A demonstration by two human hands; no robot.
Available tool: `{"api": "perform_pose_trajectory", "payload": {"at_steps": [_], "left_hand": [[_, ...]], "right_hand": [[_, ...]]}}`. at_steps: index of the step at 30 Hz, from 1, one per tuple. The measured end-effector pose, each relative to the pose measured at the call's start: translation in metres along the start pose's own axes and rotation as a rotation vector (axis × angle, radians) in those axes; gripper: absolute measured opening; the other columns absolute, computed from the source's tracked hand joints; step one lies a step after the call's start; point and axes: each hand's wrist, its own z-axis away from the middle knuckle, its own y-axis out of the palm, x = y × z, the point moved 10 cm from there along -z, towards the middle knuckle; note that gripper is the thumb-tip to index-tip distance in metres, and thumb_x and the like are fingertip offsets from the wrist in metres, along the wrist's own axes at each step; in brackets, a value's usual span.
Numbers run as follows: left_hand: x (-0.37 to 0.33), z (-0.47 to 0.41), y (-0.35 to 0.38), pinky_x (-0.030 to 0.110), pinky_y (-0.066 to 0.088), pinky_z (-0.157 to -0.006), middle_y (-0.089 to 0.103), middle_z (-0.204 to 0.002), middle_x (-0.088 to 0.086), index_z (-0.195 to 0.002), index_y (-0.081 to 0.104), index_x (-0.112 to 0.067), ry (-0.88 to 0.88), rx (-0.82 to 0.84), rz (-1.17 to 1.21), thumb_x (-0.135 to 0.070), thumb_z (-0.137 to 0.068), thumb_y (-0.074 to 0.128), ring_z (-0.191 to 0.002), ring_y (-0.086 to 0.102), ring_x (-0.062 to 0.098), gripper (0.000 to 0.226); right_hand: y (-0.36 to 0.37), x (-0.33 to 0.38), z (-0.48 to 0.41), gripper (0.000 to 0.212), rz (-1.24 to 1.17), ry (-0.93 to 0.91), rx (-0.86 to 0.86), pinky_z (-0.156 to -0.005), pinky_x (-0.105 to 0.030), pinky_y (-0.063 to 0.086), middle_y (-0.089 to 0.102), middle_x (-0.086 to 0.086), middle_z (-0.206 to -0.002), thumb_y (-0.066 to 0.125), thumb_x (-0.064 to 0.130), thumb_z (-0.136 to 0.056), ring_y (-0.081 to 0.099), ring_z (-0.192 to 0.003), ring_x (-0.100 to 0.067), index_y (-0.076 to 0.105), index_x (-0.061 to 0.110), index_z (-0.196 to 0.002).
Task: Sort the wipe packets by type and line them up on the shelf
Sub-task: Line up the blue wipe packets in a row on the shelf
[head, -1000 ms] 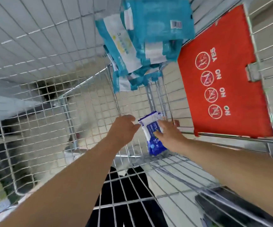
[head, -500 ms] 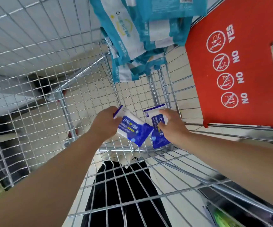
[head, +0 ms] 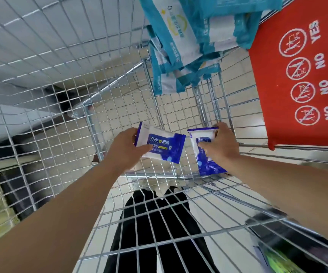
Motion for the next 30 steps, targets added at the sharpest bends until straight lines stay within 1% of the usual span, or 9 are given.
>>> {"api": "perform_pose_trajectory", "payload": {"at_steps": [1, 3, 7, 11, 17, 21, 24, 27, 30], "left_hand": [[0.0, 0.002, -0.003, 0.02, 0.047, -0.061, 0.066, -0.094, -0.001, -0.115, 0.063, -0.014, -0.004, 0.012, 0.025, -0.02, -0.086, 0.07, -0.074, 0.062, 0.011, 0.031], [0.003, 0.008, -0.01, 0.023, 0.049, -0.063, 0.068, -0.094, 0.0, -0.114, 0.066, -0.016, -0.034, 0.022, 0.093, -0.018, -0.088, 0.066, -0.074, 0.063, 0.013, 0.026], [0.004, 0.032, -0.033, 0.02, 0.057, -0.061, 0.068, -0.099, 0.002, -0.115, 0.06, -0.015, -0.093, 0.005, 0.337, -0.006, -0.09, 0.063, -0.081, 0.067, 0.012, 0.027], [-0.011, 0.077, -0.074, 0.014, 0.053, -0.057, 0.069, -0.102, 0.0, -0.113, 0.058, -0.017, -0.058, -0.11, 0.458, -0.005, -0.093, 0.057, -0.088, 0.069, 0.018, 0.024], [-0.042, 0.198, -0.141, 0.023, 0.048, -0.063, 0.069, -0.092, -0.012, -0.098, 0.059, -0.028, 0.013, -0.403, 0.553, -0.017, -0.097, 0.053, -0.075, 0.071, 0.015, 0.013], [-0.051, 0.308, -0.18, 0.019, 0.056, -0.065, 0.071, -0.093, -0.01, -0.106, 0.061, -0.025, 0.073, -0.63, 0.659, -0.012, -0.095, 0.054, -0.08, 0.072, 0.013, 0.018], [-0.051, 0.393, -0.204, 0.018, 0.055, -0.059, 0.072, -0.09, -0.012, -0.099, 0.062, -0.029, 0.112, -0.787, 0.697, -0.012, -0.094, 0.056, -0.079, 0.071, 0.01, 0.019], [-0.041, 0.477, -0.226, 0.026, 0.058, -0.066, 0.074, -0.088, -0.01, -0.099, 0.063, -0.029, 0.124, -0.924, 0.707, -0.014, -0.094, 0.056, -0.078, 0.072, 0.01, 0.017], [-0.021, 0.561, -0.245, 0.025, 0.058, -0.061, 0.074, -0.084, -0.013, -0.095, 0.063, -0.03, 0.115, -1.088, 0.69, -0.016, -0.095, 0.054, -0.074, 0.071, 0.01, 0.016]], "right_hand": [[-0.001, 0.003, 0.001, 0.029, 0.022, -0.019, 0.021, -0.057, -0.027, 0.039, 0.058, 0.0, -0.077, 0.077, 0.025, -0.075, 0.059, -0.075, -0.024, 0.056, 0.011, -0.091], [0.001, 0.015, 0.006, 0.029, 0.008, -0.046, 0.077, -0.047, -0.026, 0.035, 0.057, -0.002, -0.069, 0.078, 0.029, -0.075, 0.057, -0.066, -0.023, 0.057, 0.01, -0.078], [-0.004, 0.051, 0.023, 0.024, -0.27, -0.043, 0.147, -0.05, -0.026, 0.041, 0.063, -0.011, -0.076, 0.077, 0.017, -0.077, 0.056, -0.06, -0.021, 0.064, 0.002, -0.091], [-0.024, 0.092, 0.046, 0.011, -0.484, -0.053, 0.237, -0.045, -0.019, 0.037, 0.058, -0.004, -0.061, 0.074, 0.014, -0.08, 0.05, -0.048, -0.013, 0.064, 0.01, -0.078], [-0.076, 0.162, 0.122, 0.013, -0.62, -0.193, 0.361, -0.049, -0.018, 0.046, 0.068, -0.012, -0.084, 0.065, 0.015, -0.084, 0.065, -0.066, -0.021, 0.062, 0.011, -0.096], [-0.122, 0.218, 0.211, 0.032, -0.554, -0.391, 0.396, -0.078, -0.049, 0.057, 0.069, -0.015, -0.092, 0.058, 0.033, -0.064, 0.068, -0.085, -0.034, 0.053, 0.018, -0.091], [-0.149, 0.266, 0.3, 0.026, -0.515, -0.599, 0.449, -0.081, -0.056, 0.054, 0.07, -0.014, -0.093, 0.059, 0.032, -0.067, 0.067, -0.09, -0.037, 0.053, 0.023, -0.091], [-0.17, 0.312, 0.39, 0.013, -0.469, -0.845, 0.482, -0.074, -0.04, 0.059, 0.072, -0.001, -0.086, 0.063, 0.02, -0.078, 0.07, -0.081, -0.021, 0.058, 0.024, -0.09], [-0.174, 0.35, 0.479, 0.016, -0.445, -1.012, 0.559, -0.059, -0.024, 0.057, 0.07, 0.002, -0.083, 0.057, 0.006, -0.09, 0.069, -0.068, -0.007, 0.057, 0.022, -0.088]]}}
